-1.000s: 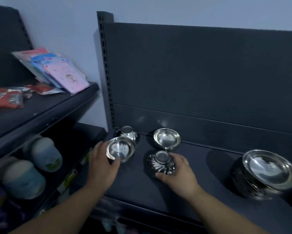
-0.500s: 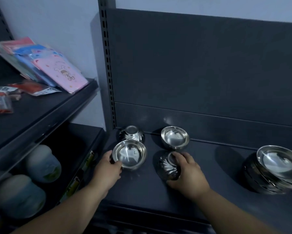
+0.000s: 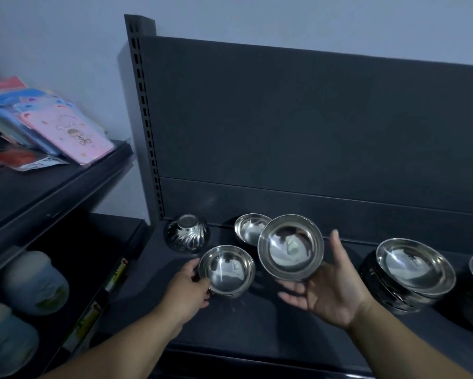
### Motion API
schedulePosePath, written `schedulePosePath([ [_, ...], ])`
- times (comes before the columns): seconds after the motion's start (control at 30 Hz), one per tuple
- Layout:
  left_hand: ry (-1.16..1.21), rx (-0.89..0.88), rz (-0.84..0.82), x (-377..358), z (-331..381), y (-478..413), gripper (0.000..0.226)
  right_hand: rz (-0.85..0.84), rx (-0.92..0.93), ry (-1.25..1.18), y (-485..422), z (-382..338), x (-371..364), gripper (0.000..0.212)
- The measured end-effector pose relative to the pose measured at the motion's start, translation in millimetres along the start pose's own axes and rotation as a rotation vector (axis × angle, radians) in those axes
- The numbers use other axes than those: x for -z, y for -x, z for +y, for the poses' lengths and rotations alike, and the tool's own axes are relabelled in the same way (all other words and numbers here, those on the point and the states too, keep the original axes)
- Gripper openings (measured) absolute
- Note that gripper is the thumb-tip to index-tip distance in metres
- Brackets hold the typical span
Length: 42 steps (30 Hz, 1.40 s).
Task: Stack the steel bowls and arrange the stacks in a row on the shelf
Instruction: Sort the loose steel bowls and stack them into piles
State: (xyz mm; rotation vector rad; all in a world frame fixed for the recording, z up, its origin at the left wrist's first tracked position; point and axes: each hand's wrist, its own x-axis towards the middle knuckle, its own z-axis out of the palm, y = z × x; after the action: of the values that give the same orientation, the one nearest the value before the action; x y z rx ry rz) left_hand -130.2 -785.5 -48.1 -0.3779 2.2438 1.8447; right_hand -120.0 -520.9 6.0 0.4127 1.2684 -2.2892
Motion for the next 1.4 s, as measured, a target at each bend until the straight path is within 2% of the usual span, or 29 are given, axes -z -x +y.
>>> schedulePosePath([
  [0.03, 0.002, 0.005, -0.017, -4.6, 0.5, -0.5, 0.053, -0.039, 0.004, 0.048, 1.1, -2.1, 0.5, 0.098],
  [0.1, 0.002, 0.009, -0.046, -12.5, 1.8, -1.1, 0.053, -0.040, 0.008, 0.174, 1.2, -5.7, -4.2, 0.086],
  [0.23, 0.012, 0.006, -0.095, -22.0, 4.4, -1.0, 0.054, 0.170, 0.072, 0.507, -2.9, -8.0, -18.8, 0.057],
  [0.33, 0.067, 0.010, -0.096, -25.4, 5.5, -1.9, 0.051, 0.294, 0.131, 0.706, -8.4, -7.5, -27.9, 0.057],
  [0.57, 0.077, -0.053, -0.066, -25.5, 11.7, -1.7, 0.044, 0.394, 0.142, 0.841, -30.4, -0.7, -41.3, 0.053],
  [0.83, -0.147, -0.131, -0.012, -22.1, -0.2, -15.2, 0.046, 0.445, 0.210, 1.062, -42.8, -0.5, -38.7, 0.047],
  [0.97, -0.171, -0.154, -0.012, -21.6, -0.4, -19.0, 0.055, 0.439, 0.176, 1.078, -50.4, -4.3, -36.3, 0.046],
  [1.2, -0.168, -0.138, 0.006, -18.2, -5.2, -28.9, 0.046, 0.574, 0.223, 1.026, -87.5, -23.7, -16.7, 0.052],
  [1.27, -0.168, -0.143, 0.005, -15.2, -6.4, -31.5, 0.046, 0.565, 0.210, 0.970, -103.6, -27.6, -7.6, 0.051],
  [1.4, -0.174, -0.140, 0.048, -6.5, -4.2, -38.9, 0.046, 0.470, 0.063, 0.729, -127.0, -25.4, 2.6, 0.040],
])
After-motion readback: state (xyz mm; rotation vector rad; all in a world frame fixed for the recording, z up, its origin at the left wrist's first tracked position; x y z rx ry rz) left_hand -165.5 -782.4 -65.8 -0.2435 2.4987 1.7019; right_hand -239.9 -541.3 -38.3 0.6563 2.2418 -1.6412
